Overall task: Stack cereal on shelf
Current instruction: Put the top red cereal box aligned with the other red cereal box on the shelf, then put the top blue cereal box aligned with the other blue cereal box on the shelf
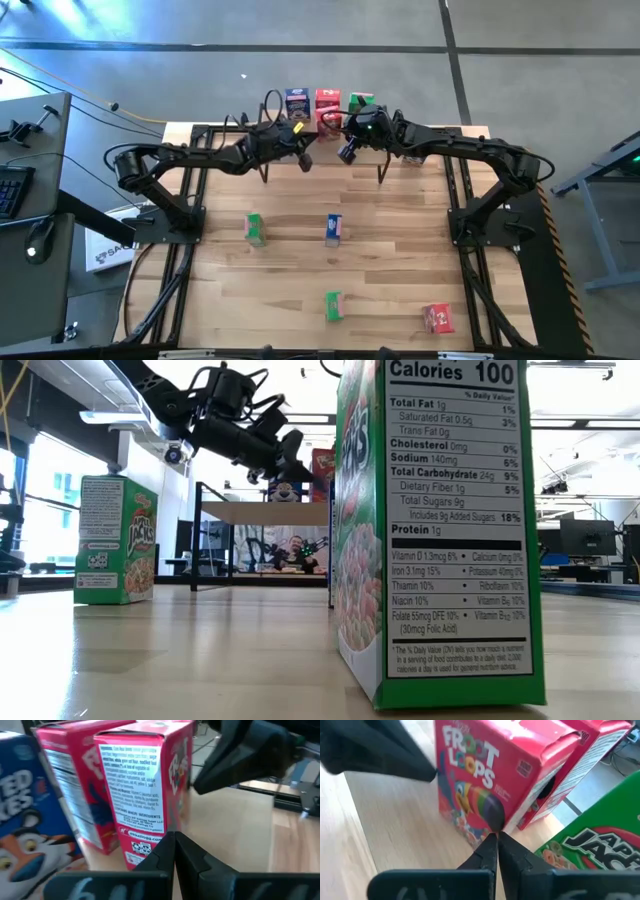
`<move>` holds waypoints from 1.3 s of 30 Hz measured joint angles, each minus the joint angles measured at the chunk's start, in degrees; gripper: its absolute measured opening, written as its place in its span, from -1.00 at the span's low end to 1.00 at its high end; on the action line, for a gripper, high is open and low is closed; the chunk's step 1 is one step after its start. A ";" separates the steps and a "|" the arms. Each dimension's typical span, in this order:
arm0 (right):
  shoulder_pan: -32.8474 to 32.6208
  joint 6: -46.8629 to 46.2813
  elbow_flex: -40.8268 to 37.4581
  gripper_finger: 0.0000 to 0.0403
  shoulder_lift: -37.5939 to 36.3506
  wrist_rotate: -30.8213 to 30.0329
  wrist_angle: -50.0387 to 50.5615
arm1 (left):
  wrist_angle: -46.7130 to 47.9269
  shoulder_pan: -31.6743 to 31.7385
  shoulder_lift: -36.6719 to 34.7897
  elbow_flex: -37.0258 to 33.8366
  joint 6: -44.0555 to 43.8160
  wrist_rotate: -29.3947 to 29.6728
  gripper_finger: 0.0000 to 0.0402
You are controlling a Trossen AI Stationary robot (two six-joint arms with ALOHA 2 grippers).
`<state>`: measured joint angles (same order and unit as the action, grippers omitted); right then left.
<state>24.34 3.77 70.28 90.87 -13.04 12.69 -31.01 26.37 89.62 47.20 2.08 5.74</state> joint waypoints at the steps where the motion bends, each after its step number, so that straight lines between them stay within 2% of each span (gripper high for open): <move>1: -0.02 -0.30 0.00 -1.00 0.00 0.04 0.02 | -0.16 0.34 0.00 0.00 -0.05 0.04 -1.00; 5: -0.02 -0.81 0.00 -1.00 0.00 1.71 0.39 | -0.23 1.50 0.00 0.00 -0.10 0.08 -1.00; 28: 2.69 1.25 0.00 -1.00 -0.02 2.29 -4.28 | -0.03 1.67 0.00 0.00 -0.32 -0.70 -1.00; 33: 1.60 2.90 1.15 -1.00 -0.33 2.14 -2.96 | 0.08 1.59 -0.78 0.00 -1.26 -5.69 -1.00; 39: -2.38 5.57 5.05 -1.00 -3.89 2.31 9.15 | -3.13 1.59 -4.21 -4.31 -3.01 -11.51 -1.00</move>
<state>21.96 9.34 75.33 86.98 -10.73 21.84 -34.14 27.97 85.42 42.89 -0.93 -5.77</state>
